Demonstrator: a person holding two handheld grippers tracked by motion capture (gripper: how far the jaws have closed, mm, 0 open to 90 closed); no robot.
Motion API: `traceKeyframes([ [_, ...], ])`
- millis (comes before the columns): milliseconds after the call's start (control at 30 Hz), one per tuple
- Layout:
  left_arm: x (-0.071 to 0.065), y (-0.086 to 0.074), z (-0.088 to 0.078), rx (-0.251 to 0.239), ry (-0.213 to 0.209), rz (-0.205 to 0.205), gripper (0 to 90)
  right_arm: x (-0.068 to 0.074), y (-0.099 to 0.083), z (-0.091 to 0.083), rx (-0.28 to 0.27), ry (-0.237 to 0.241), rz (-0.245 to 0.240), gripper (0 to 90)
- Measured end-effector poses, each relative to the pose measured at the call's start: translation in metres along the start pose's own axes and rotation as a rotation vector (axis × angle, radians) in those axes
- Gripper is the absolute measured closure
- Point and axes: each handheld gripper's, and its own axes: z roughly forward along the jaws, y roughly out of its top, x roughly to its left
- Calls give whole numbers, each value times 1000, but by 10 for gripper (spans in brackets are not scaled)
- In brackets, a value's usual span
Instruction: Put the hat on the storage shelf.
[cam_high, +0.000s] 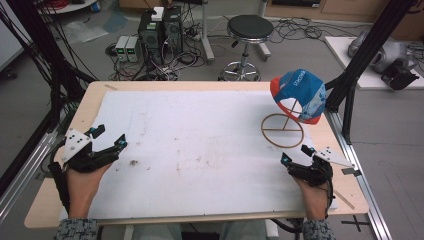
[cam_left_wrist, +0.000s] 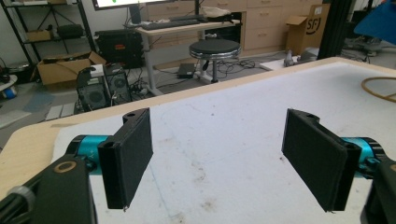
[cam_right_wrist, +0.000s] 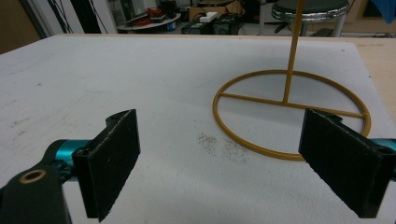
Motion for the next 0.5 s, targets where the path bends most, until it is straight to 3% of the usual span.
traceKeyframes([
  [500,4,-15,2,24,9,5,248,2,0,2,9,3,-5,117],
])
